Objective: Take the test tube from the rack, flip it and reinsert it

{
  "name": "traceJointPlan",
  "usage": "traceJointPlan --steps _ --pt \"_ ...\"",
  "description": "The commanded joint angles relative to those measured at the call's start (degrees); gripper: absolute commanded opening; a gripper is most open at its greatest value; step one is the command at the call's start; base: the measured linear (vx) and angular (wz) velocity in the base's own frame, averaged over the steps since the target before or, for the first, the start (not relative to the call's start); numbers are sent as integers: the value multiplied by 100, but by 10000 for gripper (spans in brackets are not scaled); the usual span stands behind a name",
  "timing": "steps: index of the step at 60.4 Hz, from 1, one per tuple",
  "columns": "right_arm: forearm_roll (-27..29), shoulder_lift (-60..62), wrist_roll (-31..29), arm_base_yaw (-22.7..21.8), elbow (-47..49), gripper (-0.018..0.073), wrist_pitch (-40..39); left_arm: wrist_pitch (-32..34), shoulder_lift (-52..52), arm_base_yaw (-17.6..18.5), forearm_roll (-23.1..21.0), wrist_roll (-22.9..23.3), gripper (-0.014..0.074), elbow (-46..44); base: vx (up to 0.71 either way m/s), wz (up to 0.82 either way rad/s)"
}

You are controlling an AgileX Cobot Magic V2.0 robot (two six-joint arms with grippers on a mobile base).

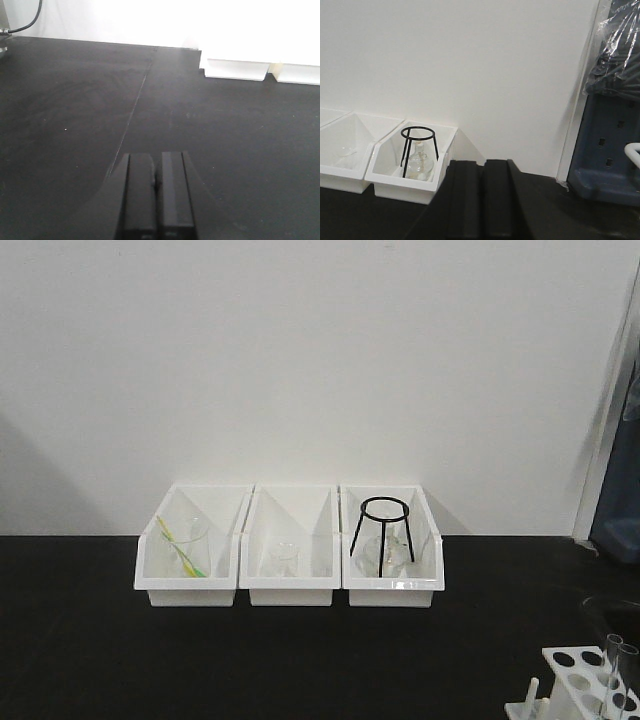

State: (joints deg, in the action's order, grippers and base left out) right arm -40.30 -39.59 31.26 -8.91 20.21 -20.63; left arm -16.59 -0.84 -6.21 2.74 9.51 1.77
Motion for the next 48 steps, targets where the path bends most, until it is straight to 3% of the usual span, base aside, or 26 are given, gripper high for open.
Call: traceJointPlan --steps 1,10,14,21,26,31,41,48 --pt "59 -27 4 13 196 -13 -314 503 -17 21 -21 1 -6 11 0 0" --pt "79 143 11 19 196 -12 -133 503 -17 21 -21 1 -6 11 0 0" --pt "370 512 6 125 133 -12 169 503 -17 21 -21 1 -6 11 0 0" --pt "1735 1413 -801 423 -326 -12 1049 503 -17 21 -21 1 -6 11 0 0" --pt "2887 2026 -1627 577 -824 -12 1245 503 -17 21 -21 1 -6 11 0 0" --pt "3502 2603 -2399 701 -1368 -12 1245 503 -17 21 -21 1 -6 11 0 0" --pt "3497 3642 -3126 949 -2227 -12 1275 503 -17 21 -21 1 -6 11 0 0" --pt "3464 4104 -3291 1043 -2200 -12 1998 503 -17 21 -21 1 -6 11 0 0"
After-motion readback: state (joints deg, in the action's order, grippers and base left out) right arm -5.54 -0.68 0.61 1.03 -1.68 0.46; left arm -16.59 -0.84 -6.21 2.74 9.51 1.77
